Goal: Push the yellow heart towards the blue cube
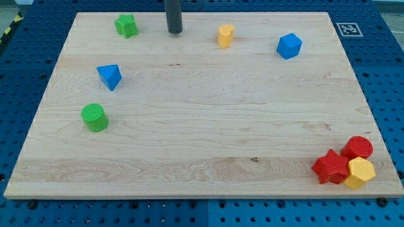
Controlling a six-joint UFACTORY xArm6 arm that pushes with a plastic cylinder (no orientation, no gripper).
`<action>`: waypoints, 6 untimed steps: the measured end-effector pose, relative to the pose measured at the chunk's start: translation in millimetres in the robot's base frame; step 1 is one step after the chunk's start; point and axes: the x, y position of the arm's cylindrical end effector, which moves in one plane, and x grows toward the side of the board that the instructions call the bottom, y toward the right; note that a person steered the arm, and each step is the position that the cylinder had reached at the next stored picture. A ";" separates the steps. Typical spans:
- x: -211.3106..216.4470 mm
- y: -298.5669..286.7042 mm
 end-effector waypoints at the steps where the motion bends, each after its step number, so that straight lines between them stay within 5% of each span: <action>1: -0.2 41.5; 4: 173.1 199.9; 6: 113.1 84.4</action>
